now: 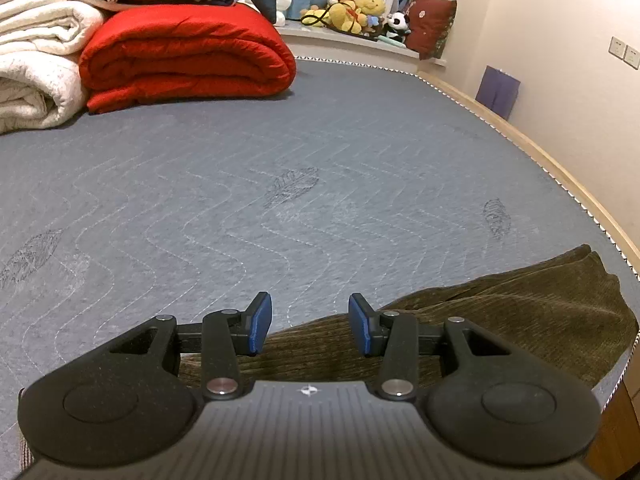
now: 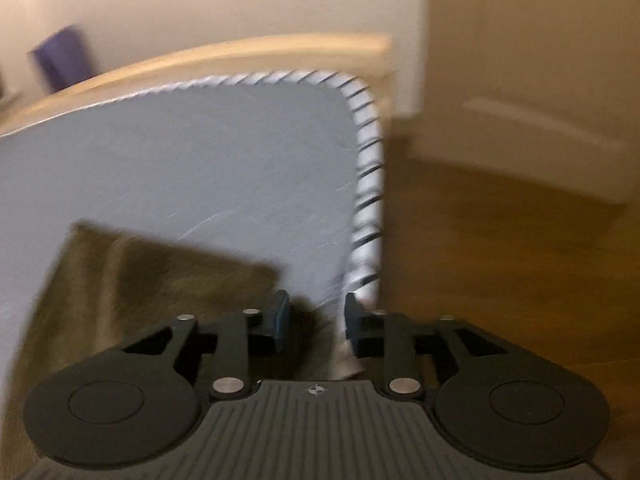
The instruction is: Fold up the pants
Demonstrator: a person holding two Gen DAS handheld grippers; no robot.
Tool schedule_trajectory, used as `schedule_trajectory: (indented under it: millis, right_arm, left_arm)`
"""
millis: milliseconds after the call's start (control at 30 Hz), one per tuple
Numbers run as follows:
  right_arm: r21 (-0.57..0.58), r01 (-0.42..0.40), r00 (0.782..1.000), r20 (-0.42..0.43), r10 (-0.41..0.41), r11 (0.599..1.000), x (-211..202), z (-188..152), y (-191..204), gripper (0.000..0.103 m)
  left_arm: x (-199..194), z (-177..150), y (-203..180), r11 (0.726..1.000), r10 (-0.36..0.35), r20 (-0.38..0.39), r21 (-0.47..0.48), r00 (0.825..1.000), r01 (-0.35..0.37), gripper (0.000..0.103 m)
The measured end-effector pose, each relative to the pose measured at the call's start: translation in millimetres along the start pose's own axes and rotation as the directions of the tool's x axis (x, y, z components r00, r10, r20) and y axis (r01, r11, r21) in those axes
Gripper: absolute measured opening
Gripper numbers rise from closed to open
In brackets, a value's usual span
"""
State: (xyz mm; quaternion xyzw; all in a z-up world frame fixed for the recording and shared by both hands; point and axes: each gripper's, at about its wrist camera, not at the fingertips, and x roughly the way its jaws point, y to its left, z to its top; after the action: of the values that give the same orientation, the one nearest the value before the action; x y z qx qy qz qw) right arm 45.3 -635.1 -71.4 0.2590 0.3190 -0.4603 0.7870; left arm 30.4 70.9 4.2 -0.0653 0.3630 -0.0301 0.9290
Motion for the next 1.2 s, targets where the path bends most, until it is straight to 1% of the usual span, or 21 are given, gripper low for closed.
schedule_trajectory:
  millis: [67,133,167,233,300,333,400,467,567,633,700,733,800,833,867,933,1000,1033,1067,1133,1200]
  right_arm:
    - [0.025,-0.072,0.994,0.084,0.070,0.997,-14,7,2,0.047]
    - [-0.008,-0.226,0.969,0.103,0.226,0.974,-23,10,17,0.054]
    - [-0.060,-0.343,0.936,0.057,0.347,0.937,-23,10,32,0.055]
    - [-0.112,-0.534,0.845,-0.045,0.532,0.838,-24,3,61,0.054]
    - [-0.151,-0.625,0.780,-0.141,0.610,0.766,-22,-9,92,0.055]
    - [-0.172,-0.640,0.768,-0.176,0.616,0.749,-19,-15,107,0.055]
    - [-0.198,-0.635,0.771,-0.229,0.594,0.747,-11,-28,131,0.060]
    - [-0.191,-0.616,0.782,-0.263,0.565,0.764,0,-35,146,0.062]
    - [-0.172,-0.551,0.823,-0.276,0.497,0.817,12,-45,167,0.063]
    - [-0.269,-0.483,0.872,-0.234,0.430,0.833,5,-52,186,0.062]
    - [-0.402,-0.377,0.926,-0.187,0.328,0.835,-4,-64,206,0.056]
    - [-0.446,-0.321,0.947,-0.159,0.278,0.835,-9,-71,213,0.044]
    - [-0.482,-0.263,0.965,-0.118,0.236,0.836,-13,-78,219,0.028]
    - [-0.482,-0.248,0.969,-0.107,0.224,0.840,-17,-79,221,0.015]
    - [-0.464,-0.246,0.969,-0.103,0.224,0.851,-18,-78,220,0.010]
    - [-0.333,-0.267,0.964,-0.088,0.252,0.905,-22,-63,210,0.008]
    - [-0.242,-0.276,0.956,0.035,0.293,0.930,-32,-38,196,0.007]
    - [-0.223,-0.287,0.945,0.092,0.313,0.932,-38,-30,194,0.001]
    - [-0.231,-0.304,0.935,0.113,0.335,0.924,-40,-25,195,0.001]
    - [-0.266,-0.358,0.910,0.114,0.398,0.895,-35,-23,198,0.000]
    - [-0.307,-0.366,0.911,0.075,0.405,0.879,-24,-24,200,0.000]
  left_arm:
    - [0,1,0,1.000,-0.005,-0.001,0.001,1.000,0.005,0.048]
    - [0,1,-1,1.000,-0.011,-0.002,0.005,1.000,0.011,0.049]
    - [1,1,-2,1.000,-0.014,-0.003,0.008,1.000,0.014,0.049]
    - [2,1,-5,1.000,-0.015,-0.006,0.015,1.000,0.016,0.050]
    - [3,0,-5,1.000,-0.015,-0.011,0.022,1.000,0.015,0.050]
    - [4,-1,-5,1.000,-0.013,-0.012,0.024,1.000,0.013,0.050]
    - [5,-2,-3,1.000,-0.008,-0.015,0.030,1.000,0.008,0.050]
    - [5,-3,0,0.999,-0.003,-0.016,0.033,1.000,0.003,0.050]
    - [4,-4,10,1.000,0.015,-0.015,0.027,1.000,-0.014,0.050]
    - [3,-4,18,1.000,0.026,-0.015,0.018,1.000,-0.026,0.050]
    - [2,-5,26,0.999,0.038,-0.016,0.008,0.999,-0.038,0.051]
    - [2,-4,30,0.999,0.041,-0.017,0.004,0.999,-0.041,0.051]
    - [1,-4,37,0.999,0.048,-0.019,-0.004,0.999,-0.048,0.051]
    - [1,-4,40,0.999,0.050,-0.019,-0.007,0.999,-0.050,0.051]
    - [1,-4,42,0.999,0.051,-0.020,-0.009,0.998,-0.051,0.051]
    - [1,-5,44,0.999,0.046,-0.022,-0.005,0.999,-0.046,0.051]
    - [3,-7,45,0.999,0.038,-0.030,0.012,0.999,-0.037,0.051]
    - [4,-9,46,0.999,0.034,-0.036,0.021,0.999,-0.033,0.051]
    - [7,-11,46,0.999,0.030,-0.046,0.031,0.998,-0.028,0.051]
    - [13,-16,47,0.998,0.024,-0.074,0.053,0.997,-0.020,0.051]
    - [20,-22,52,0.997,0.032,-0.104,0.069,0.994,-0.025,0.051]
